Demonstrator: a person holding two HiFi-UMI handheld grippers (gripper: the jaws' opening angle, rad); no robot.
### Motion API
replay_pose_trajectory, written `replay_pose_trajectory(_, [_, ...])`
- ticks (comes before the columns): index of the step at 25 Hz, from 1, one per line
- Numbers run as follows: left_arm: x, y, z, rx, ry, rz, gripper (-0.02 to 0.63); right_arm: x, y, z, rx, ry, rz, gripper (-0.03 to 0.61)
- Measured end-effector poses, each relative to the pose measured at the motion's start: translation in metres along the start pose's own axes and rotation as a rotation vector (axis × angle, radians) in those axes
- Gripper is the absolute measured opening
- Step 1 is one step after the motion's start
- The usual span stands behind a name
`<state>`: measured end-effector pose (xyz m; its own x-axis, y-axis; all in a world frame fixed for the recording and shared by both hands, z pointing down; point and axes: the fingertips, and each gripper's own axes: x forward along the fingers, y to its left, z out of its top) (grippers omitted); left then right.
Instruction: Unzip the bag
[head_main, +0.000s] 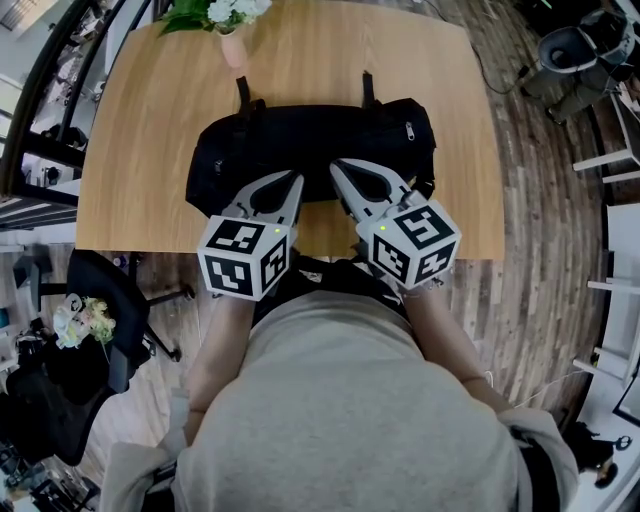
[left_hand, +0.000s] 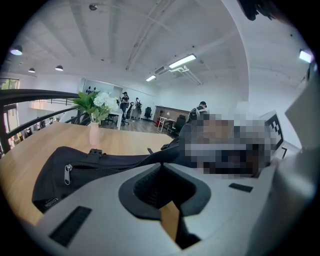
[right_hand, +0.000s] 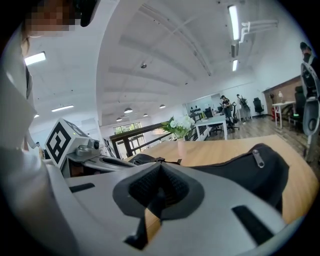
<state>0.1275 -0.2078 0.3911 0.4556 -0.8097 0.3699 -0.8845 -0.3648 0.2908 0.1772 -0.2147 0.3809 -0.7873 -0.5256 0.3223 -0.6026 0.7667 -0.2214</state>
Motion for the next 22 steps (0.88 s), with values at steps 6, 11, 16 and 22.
replay_pose_trajectory(6, [0.000, -0.004, 0.001, 0.007, 0.001, -0.011, 0.028, -0.003, 0.007, -0.001, -0.061, 0.042, 0.050, 0.006])
replay_pose_trajectory(11, [-0.003, -0.004, -0.001, 0.005, 0.004, -0.020, 0.028, -0.002, 0.016, -0.006, -0.129, 0.101, 0.109, 0.006])
replay_pose_trajectory(16, [-0.006, -0.001, -0.006, -0.031, 0.003, -0.028, 0.028, 0.002, 0.029, -0.010, -0.164, 0.149, 0.151, 0.006])
replay_pose_trajectory(22, [-0.008, 0.001, -0.012, -0.051, 0.007, -0.031, 0.028, 0.004, 0.035, -0.018, -0.178, 0.198, 0.169, 0.006])
